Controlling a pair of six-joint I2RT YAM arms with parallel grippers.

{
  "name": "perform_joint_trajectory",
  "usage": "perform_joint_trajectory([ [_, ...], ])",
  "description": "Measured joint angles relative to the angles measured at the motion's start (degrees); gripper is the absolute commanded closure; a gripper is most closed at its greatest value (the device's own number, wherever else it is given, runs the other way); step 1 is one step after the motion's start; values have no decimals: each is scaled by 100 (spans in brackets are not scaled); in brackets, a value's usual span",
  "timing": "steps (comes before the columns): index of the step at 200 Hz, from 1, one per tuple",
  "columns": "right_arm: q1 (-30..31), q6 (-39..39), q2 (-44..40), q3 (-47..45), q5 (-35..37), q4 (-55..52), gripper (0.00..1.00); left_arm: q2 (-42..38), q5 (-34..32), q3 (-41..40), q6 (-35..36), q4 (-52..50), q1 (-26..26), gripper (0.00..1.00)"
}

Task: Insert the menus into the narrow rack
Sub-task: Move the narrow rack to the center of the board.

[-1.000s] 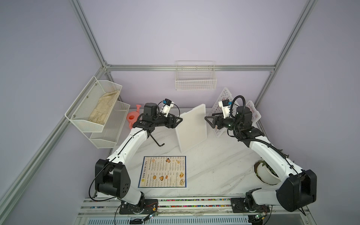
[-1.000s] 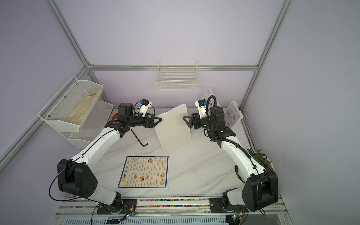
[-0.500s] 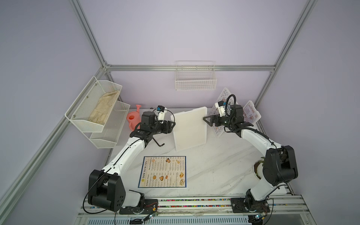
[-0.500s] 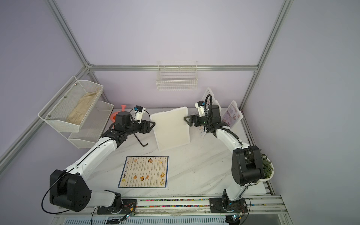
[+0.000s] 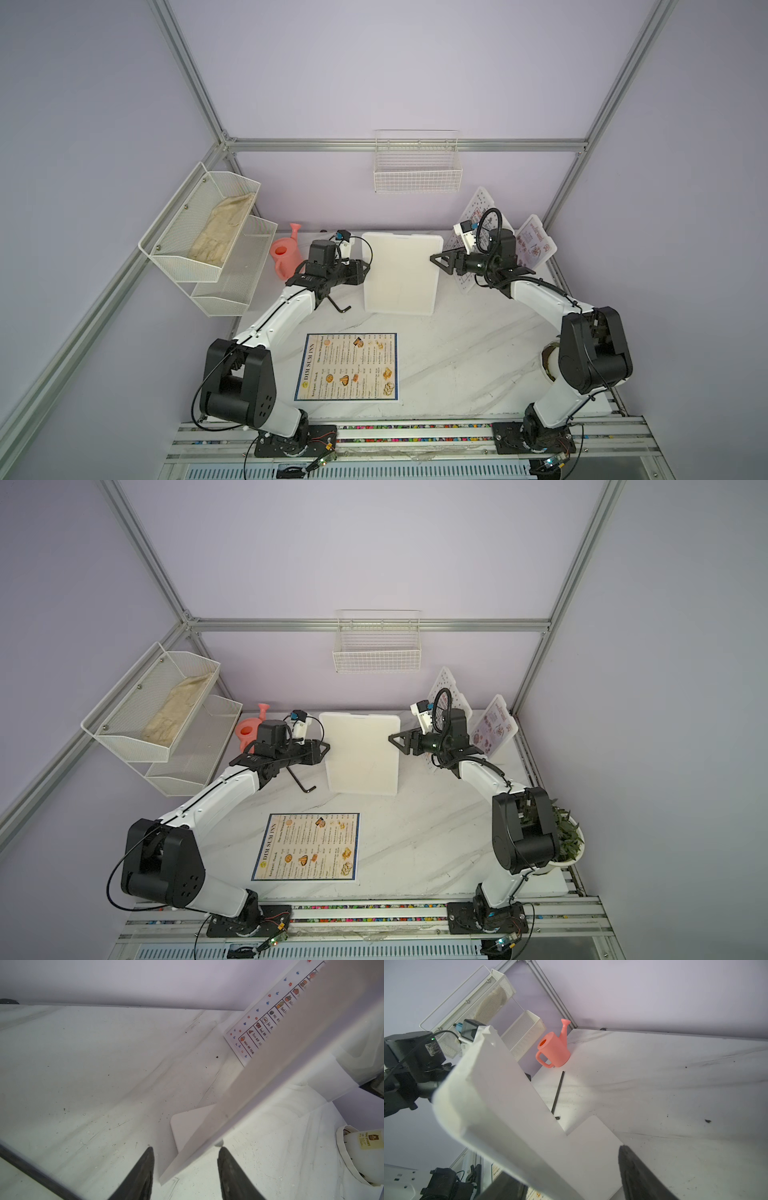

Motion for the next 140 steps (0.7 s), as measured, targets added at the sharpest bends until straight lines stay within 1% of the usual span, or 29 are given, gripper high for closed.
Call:
perform_joint_trajectory([
  [31,2,151,-136,-256,-190,164,43,0,15,0,-90,52,-2,51],
  [67,39,356,-293,-450,-358,382,49,0,24,0,-114,144,-2,51],
  [120,90,461,-365,-518,-376,466,51,0,13,-2,-199,168,0,50],
  [132,101,466,-400,-533,-363,463,50,-4,-4,-2,-212,166,0,45],
  [140,109,468,-442,-555,-339,450,47,-17,-26,-9,-245,164,0,40],
])
